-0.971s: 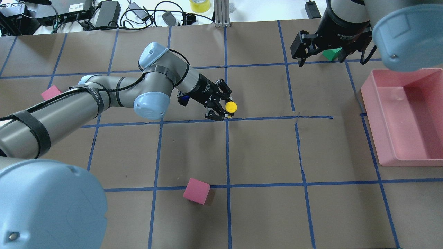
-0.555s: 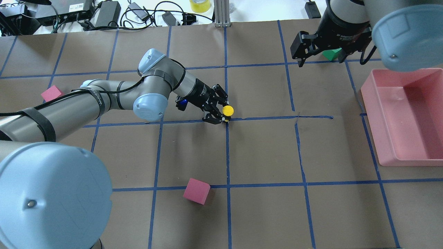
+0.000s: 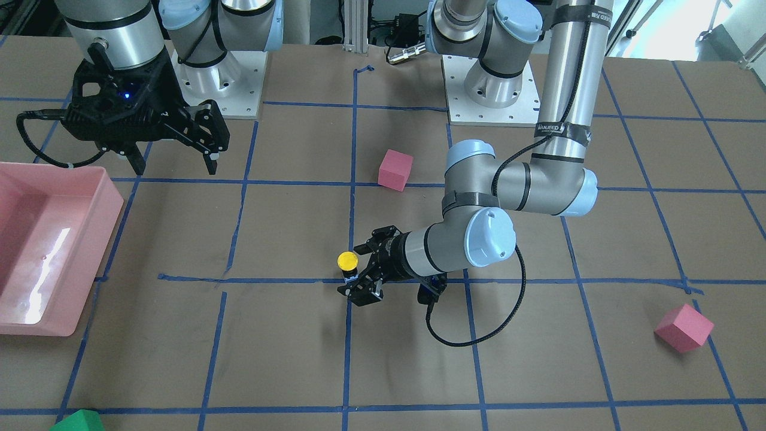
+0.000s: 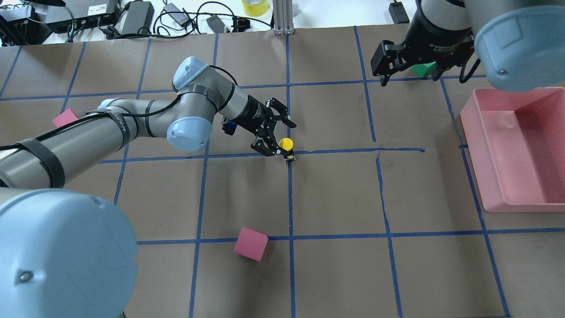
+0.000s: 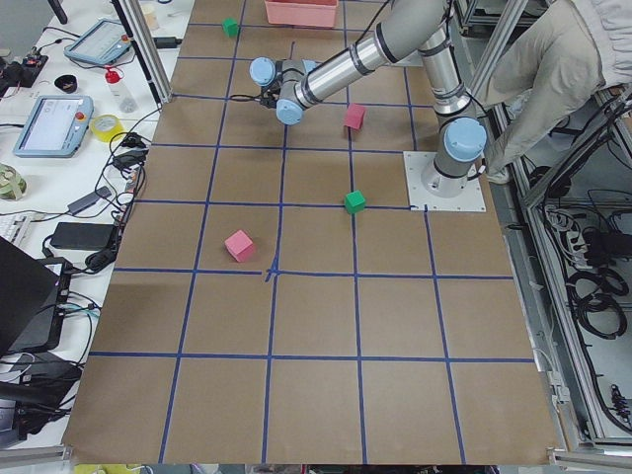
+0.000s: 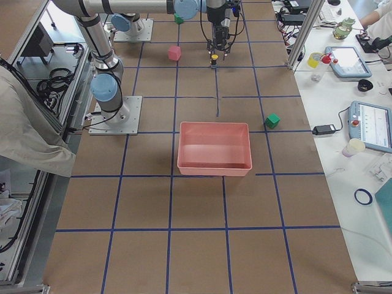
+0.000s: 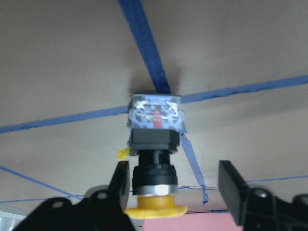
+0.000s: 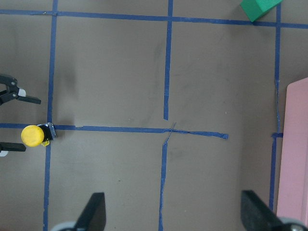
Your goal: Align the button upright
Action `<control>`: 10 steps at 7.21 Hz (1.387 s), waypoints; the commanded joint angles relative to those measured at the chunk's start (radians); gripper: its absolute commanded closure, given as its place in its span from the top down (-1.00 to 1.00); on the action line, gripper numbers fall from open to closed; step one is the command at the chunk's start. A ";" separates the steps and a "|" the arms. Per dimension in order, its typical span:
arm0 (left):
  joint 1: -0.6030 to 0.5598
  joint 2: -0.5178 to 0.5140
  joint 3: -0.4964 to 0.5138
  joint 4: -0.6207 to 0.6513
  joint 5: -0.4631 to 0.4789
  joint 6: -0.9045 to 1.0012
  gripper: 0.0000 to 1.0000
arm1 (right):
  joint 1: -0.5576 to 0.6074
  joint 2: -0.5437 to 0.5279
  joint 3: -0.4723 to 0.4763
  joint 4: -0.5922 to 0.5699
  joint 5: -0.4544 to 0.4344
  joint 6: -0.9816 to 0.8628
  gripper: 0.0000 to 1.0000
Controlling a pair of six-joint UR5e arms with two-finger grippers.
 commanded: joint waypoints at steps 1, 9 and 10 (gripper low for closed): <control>-0.004 0.098 0.031 0.017 0.165 0.090 1.00 | 0.000 0.000 0.000 0.000 0.001 0.000 1.00; 0.033 0.483 0.147 -0.446 0.635 1.172 1.00 | 0.000 0.000 0.002 0.005 0.002 0.000 1.00; 0.062 0.483 0.156 -0.454 0.626 1.187 1.00 | 0.000 0.000 0.002 0.006 0.003 0.000 1.00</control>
